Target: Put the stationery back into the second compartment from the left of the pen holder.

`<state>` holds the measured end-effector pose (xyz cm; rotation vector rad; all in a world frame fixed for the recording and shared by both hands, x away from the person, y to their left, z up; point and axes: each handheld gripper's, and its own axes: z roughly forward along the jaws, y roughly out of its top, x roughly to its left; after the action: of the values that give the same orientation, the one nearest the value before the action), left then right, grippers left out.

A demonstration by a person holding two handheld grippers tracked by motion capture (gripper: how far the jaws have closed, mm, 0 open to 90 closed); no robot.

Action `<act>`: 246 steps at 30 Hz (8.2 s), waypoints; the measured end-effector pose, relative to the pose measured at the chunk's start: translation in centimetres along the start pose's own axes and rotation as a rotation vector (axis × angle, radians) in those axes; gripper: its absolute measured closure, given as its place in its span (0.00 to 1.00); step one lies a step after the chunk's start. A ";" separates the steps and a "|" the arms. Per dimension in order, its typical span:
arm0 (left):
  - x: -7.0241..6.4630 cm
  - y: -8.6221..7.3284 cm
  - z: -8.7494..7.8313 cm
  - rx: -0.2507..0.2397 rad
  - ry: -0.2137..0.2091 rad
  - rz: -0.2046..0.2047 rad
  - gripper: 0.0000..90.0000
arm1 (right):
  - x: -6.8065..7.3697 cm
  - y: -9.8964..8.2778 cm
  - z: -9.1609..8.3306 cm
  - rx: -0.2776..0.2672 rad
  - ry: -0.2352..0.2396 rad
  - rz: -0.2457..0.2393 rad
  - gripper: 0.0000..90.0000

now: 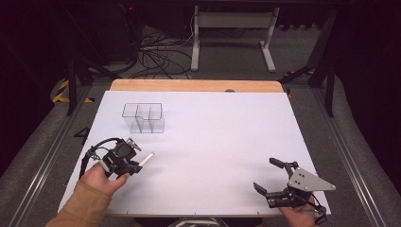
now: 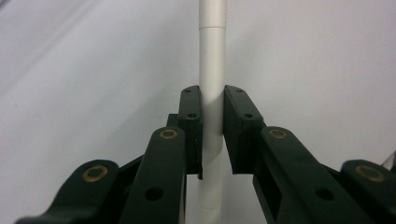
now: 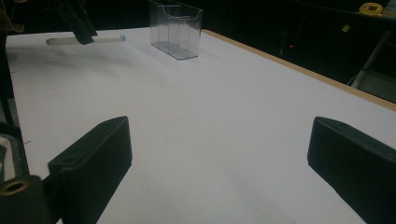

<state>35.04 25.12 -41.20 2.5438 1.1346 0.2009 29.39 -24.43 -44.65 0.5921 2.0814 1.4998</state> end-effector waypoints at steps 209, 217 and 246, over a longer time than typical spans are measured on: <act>1.0 0.9 -6.0 -0.941 0.023 0.093 0.27 | 0.1 -0.4 0.0 0.021 0.008 0.004 0.07; -0.2 -1.3 -5.0 -0.927 0.008 0.114 0.26 | 0.1 -0.5 0.0 0.022 0.008 0.009 0.06; -2.2 -6.0 0.8 -0.861 -0.119 0.119 0.25 | 0.1 -0.4 -0.1 0.018 0.014 0.007 0.06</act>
<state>29.65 26.97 -44.11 1.8152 0.6409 0.4475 29.22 -24.57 -45.03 0.5980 2.1078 1.4946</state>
